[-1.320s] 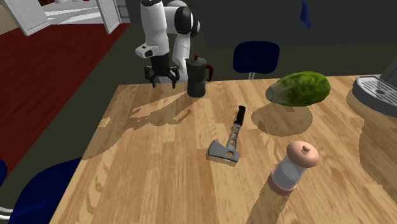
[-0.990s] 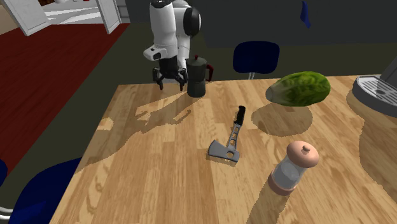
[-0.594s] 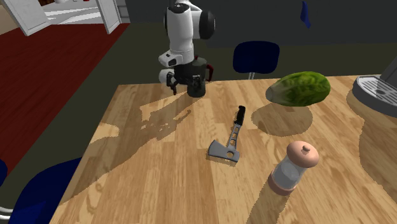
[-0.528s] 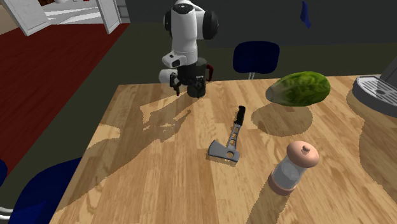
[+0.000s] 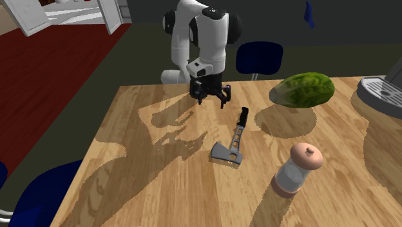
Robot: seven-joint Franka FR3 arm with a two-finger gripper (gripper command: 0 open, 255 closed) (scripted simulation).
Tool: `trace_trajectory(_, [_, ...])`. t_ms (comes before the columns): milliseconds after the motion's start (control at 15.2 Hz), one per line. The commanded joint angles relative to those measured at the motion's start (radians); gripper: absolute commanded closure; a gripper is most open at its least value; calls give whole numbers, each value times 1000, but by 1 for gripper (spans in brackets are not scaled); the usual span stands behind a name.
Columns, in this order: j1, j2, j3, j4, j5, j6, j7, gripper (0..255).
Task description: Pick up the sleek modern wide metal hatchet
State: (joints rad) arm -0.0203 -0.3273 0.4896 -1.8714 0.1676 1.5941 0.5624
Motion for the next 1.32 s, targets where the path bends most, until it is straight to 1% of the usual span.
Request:
trace_trajectory(0, [-2,80,50,63,-20,10,83,0])
trace_trajectory(198, [5,214,117,185,-75,4,207,0])
trace_trajectory(330, [22,315,156,277,-127,-8,293,0])
trace_trajectory(462, [56,424,186,382,-189,-29,380,0])
trace_trajectory(594, [106,538,202,500,-256,-61,460,0])
trace_trajectory(1056, [91,506,192,370,-235,45,445,0])
trace_trajectory(1254, [90,504,191,360,-234,54,445,0])
